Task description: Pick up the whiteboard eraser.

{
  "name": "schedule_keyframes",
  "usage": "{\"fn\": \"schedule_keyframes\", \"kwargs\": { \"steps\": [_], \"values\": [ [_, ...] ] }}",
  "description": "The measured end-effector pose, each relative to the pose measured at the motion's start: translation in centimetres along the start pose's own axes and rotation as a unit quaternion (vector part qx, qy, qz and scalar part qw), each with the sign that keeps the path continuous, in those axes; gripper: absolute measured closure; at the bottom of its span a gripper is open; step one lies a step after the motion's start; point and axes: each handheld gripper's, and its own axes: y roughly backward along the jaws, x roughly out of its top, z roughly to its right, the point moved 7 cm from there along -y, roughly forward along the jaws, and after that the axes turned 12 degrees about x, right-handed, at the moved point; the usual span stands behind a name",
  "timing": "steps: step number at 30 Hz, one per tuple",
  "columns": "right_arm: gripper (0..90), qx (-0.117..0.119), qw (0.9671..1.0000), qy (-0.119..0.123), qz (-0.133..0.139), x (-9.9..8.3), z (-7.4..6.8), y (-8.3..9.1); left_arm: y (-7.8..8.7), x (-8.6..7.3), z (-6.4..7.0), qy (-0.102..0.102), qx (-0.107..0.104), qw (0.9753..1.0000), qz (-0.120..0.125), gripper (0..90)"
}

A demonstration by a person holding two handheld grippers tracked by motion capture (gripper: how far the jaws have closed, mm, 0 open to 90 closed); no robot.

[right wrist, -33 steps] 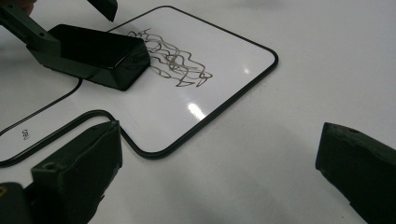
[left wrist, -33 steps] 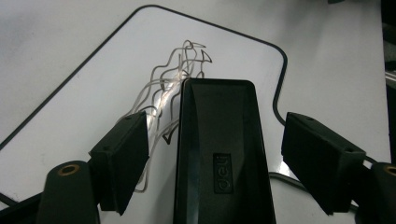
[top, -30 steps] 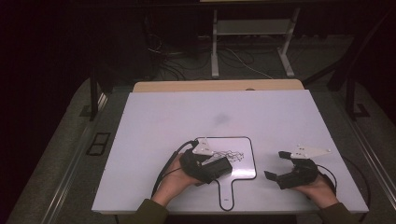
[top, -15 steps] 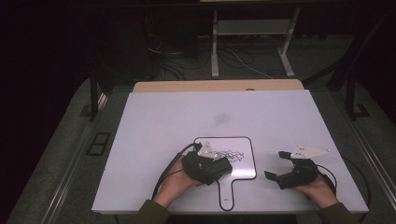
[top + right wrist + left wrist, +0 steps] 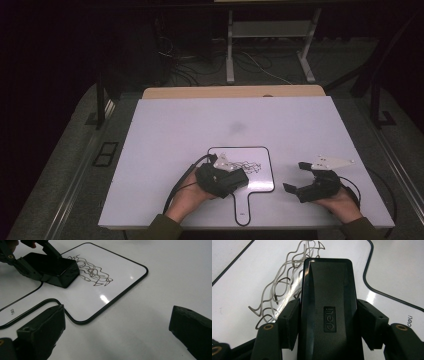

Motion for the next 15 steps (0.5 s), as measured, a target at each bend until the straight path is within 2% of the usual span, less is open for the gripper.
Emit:
{"fn": "schedule_keyframes", "kwargs": {
  "steps": [8, 14, 15],
  "values": [
    [0.0, -0.001, 1.0000, -0.002, 0.000, 0.00, 0.01, 0.03, 0.01, -0.02, -0.04, -0.001, -0.001, 1.0000, -0.004, 38.5],
    [0.0, 0.000, 1.0000, -0.002, 0.000, 0.01, 0.07, 0.02, -0.04, -0.04, -0.03, 0.008, -0.005, 0.9999, -0.012, 38.5],
    [0.0, 0.000, 1.0000, -0.003, 0.000, 0.02, 0.08, 0.02, -0.08, -0.01, -0.16, 0.004, -0.005, 0.9999, -0.011, 38.5]
  ]
}}
